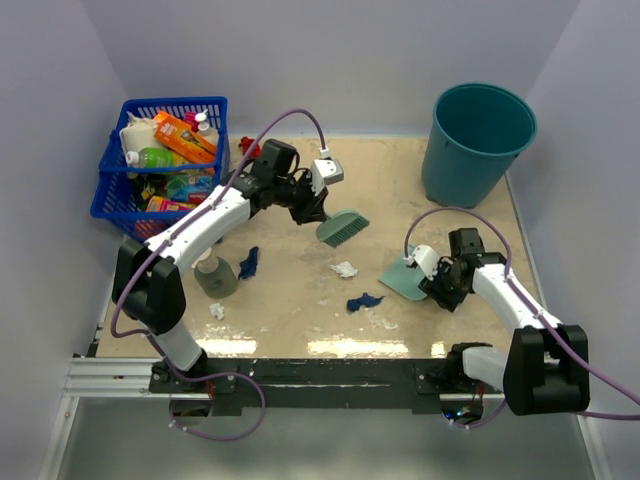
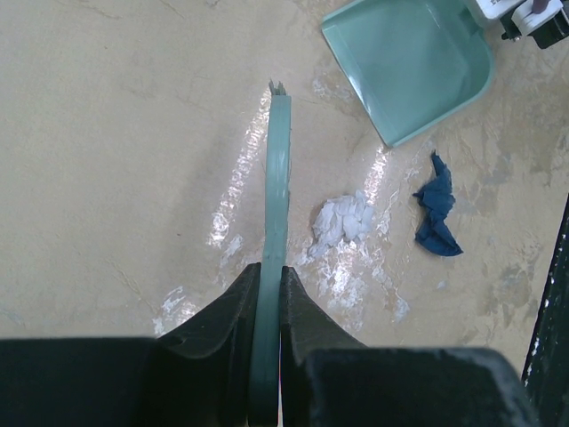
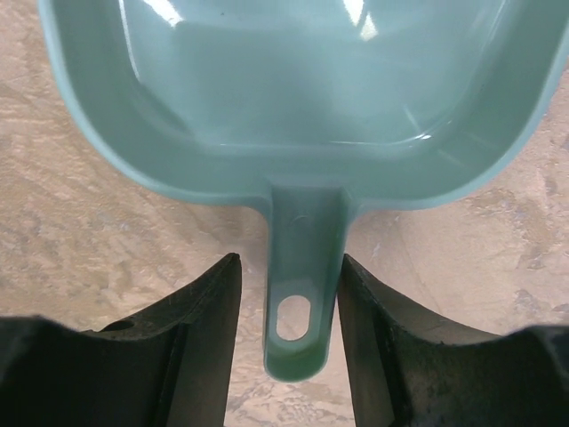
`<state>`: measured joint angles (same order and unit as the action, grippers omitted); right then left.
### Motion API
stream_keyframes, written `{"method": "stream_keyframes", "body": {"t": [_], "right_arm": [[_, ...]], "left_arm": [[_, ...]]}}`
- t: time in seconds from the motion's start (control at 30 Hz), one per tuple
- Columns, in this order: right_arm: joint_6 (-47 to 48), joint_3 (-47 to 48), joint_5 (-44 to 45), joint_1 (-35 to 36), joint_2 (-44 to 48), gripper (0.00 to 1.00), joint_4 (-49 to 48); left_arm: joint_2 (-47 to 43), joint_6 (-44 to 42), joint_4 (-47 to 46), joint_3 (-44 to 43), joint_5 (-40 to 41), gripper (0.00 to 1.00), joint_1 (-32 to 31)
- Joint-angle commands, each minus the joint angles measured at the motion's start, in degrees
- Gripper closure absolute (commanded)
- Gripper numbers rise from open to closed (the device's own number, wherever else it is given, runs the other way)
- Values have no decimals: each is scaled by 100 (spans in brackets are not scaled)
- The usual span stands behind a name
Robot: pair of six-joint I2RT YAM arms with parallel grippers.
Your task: Sweep away the paper scraps from the table
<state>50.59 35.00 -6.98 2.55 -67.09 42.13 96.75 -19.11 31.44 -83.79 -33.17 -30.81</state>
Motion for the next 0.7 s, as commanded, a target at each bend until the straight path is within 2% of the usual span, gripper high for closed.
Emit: {"method": "stream_keyframes", "body": {"t": [0.0, 0.27, 0.4, 0.47, 0.53, 0.57, 0.6, 0.63, 0.67], "right_arm": [[-154, -108, 118, -105, 21, 51, -433], [-190, -73, -14, -413, -15, 56, -328], [-225, 103, -92, -422, -93, 71, -267], [-277, 339, -180, -439, -137, 75, -144], [-339, 498, -330, -448, -164, 83, 76], [-443, 647, -373, -448, -181, 87, 137], [-479, 726, -426, -457, -216, 92, 286], [-514, 797, -435, -448, -234, 100, 348], [-602, 937, -444, -457, -243, 100, 401]], "left_arm": [[28, -5, -86, -278, -15, 100, -13], [19, -40, -68, -261, -85, 100, -13], [72, -31, -68, -322, -155, 100, -13], [81, 47, -111, -366, -68, 100, -22], [90, 424, -436, -384, 835, 100, -13], [116, 435, -515, -471, 1178, 100, -4], [151, 417, -673, -541, 1938, 100, -4], [195, 365, -735, -629, 2328, 100, 13], [308, 295, -788, -847, 2663, 100, 22]]}}
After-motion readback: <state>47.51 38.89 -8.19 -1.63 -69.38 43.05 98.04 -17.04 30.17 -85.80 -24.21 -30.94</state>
